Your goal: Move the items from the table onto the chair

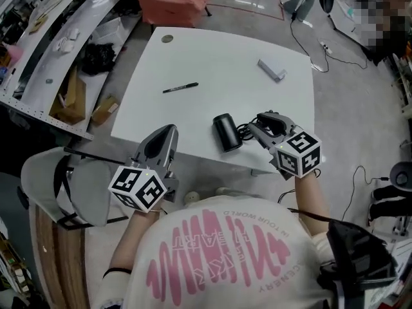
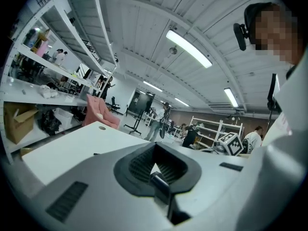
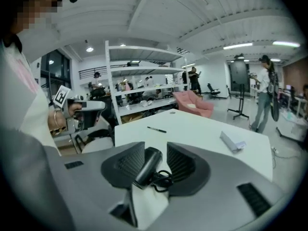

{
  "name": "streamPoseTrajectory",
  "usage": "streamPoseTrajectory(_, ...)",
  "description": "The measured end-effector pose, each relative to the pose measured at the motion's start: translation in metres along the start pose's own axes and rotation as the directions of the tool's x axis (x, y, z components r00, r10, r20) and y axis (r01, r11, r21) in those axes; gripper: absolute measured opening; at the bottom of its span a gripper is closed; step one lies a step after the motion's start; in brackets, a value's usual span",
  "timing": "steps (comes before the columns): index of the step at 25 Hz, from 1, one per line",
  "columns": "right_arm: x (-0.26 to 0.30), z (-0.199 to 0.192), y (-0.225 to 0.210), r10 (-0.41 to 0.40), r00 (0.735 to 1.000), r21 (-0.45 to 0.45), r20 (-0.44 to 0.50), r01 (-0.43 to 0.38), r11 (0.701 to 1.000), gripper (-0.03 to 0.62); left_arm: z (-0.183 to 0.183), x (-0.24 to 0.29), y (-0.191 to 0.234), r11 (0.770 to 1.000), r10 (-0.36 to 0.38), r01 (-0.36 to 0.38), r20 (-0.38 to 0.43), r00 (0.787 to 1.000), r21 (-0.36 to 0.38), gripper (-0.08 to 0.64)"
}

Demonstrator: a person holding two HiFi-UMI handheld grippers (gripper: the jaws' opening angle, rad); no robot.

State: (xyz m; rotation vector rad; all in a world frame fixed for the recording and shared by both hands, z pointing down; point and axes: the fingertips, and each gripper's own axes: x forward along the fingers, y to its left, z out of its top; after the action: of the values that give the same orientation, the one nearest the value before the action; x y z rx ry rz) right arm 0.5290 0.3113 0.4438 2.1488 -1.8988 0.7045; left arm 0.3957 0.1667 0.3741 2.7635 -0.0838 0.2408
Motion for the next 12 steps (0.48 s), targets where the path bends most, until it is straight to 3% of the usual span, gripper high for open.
streamPoseTrajectory(3, 0.004, -0.012, -0.004, 0.102, 0.986, -0.143, -0.131, -0.121, 0.982, 0.203, -0.004, -0.004, -0.001, 0.998, 0.055, -0.055, 0.013, 0.998, -0.011, 0.009)
streamPoseTrajectory(5, 0.007, -0.022, -0.007, 0.159, 0.958, -0.226, -0.240, -0.214, 0.950, 0.278, -0.005, -0.006, -0.003, 0.996, 0.092, -0.092, 0.023, 0.995, -0.018, 0.009)
streamPoseTrajectory(8, 0.014, -0.038, -0.013, 0.181, 0.903, -0.342, -0.391, -0.325, 0.882, 0.311, -0.004, -0.012, -0.005, 0.990, 0.143, -0.142, 0.042, 0.989, -0.026, 0.009)
streamPoseTrajectory(12, 0.029, -0.065, -0.015, 0.150, 0.805, -0.454, -0.575, -0.466, 0.760, 0.331, -0.005, -0.027, -0.004, 0.977, 0.211, -0.210, 0.056, 0.976, -0.035, 0.009)
